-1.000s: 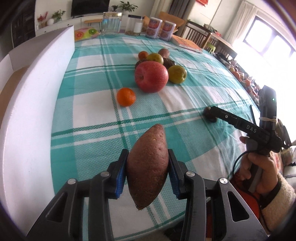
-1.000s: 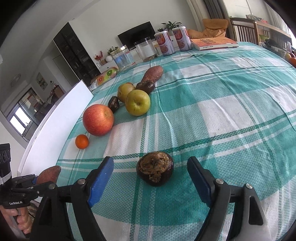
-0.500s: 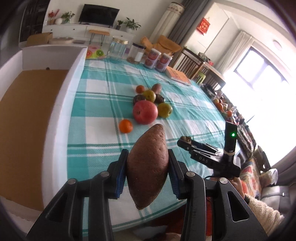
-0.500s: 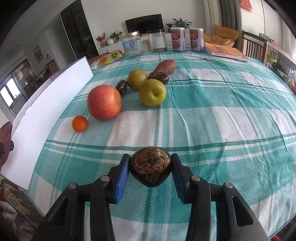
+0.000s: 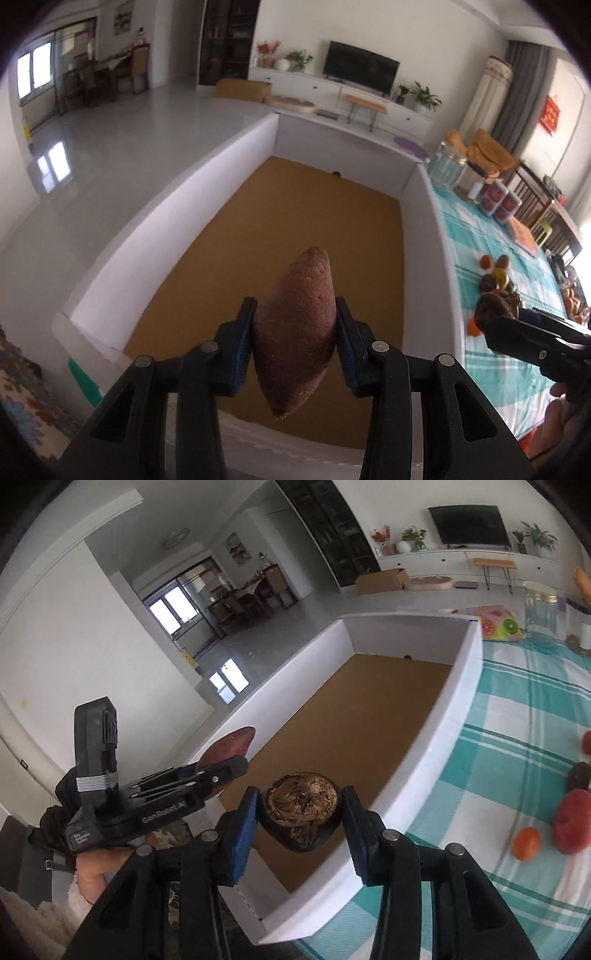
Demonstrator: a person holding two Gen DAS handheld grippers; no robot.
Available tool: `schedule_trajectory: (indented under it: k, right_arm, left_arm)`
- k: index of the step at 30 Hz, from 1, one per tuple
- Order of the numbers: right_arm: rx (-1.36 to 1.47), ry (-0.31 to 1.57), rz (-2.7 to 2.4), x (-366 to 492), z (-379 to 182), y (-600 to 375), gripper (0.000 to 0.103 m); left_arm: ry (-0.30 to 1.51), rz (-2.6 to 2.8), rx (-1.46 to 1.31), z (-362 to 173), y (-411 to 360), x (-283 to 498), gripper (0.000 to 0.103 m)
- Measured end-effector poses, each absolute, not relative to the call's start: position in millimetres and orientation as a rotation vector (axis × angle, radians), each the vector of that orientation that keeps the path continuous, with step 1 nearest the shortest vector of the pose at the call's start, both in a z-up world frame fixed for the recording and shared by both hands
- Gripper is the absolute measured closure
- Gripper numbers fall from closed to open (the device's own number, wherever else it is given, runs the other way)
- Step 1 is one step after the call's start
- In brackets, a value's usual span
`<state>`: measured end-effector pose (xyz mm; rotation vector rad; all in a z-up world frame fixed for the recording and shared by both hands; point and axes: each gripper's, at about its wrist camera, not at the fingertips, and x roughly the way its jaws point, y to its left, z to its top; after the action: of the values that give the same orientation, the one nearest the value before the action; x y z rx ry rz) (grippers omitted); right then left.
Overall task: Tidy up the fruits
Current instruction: 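Carry both fruits over the cardboard box and open both grippers to drop them, then bring both tools back over the table toward the remaining fruits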
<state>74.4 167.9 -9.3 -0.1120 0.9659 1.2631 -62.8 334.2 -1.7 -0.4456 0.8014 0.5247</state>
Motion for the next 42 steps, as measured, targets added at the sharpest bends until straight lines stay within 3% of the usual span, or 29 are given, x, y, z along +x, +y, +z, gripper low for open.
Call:
schedule_trajectory:
  k: [6, 8, 9, 10, 15, 17, 23, 30, 42]
  right_arm:
    - [-0.238, 1.021, 1.226, 65, -41, 220, 0.058]
    - [-0.227, 1.008, 1.214, 68, -41, 221, 0.050]
    - [-0.216, 0.998, 1.205, 70, -39, 218, 0.045]
    - [-0.202, 0.981, 1.196, 73, -37, 213, 0.037]
    - [-0.180, 0.870, 1.105, 94, -26, 157, 0.026]
    - [-0.167, 0.831, 1.031, 103, -26, 121, 0.016]
    - [-0.175, 0.774, 0.685, 138, -57, -9, 0.014]
    - [-0.086, 0.828, 0.256, 194, -104, -151, 0.014]
    - [-0.001, 0.839, 0.094, 224, -122, -204, 0.014]
  left_arm:
    - [0.864, 0.628, -0.421, -35, 343, -68, 0.059]
    - [0.851, 0.629, -0.410, -33, 339, -65, 0.046]
    - [0.842, 0.622, -0.421, -33, 338, -65, 0.029]
    - [0.828, 0.618, -0.433, -32, 337, -64, 0.024]
    - [0.779, 0.548, -0.440, -21, 318, -52, 0.024]
    - [0.753, 0.508, -0.423, -12, 303, -46, 0.024]
    - [0.671, 0.395, -0.274, 10, 252, -20, 0.024]
    - [0.755, 0.370, -0.155, -9, 217, 10, 0.024]
    - [0.799, 0.303, -0.089, -12, 168, 21, 0.024]
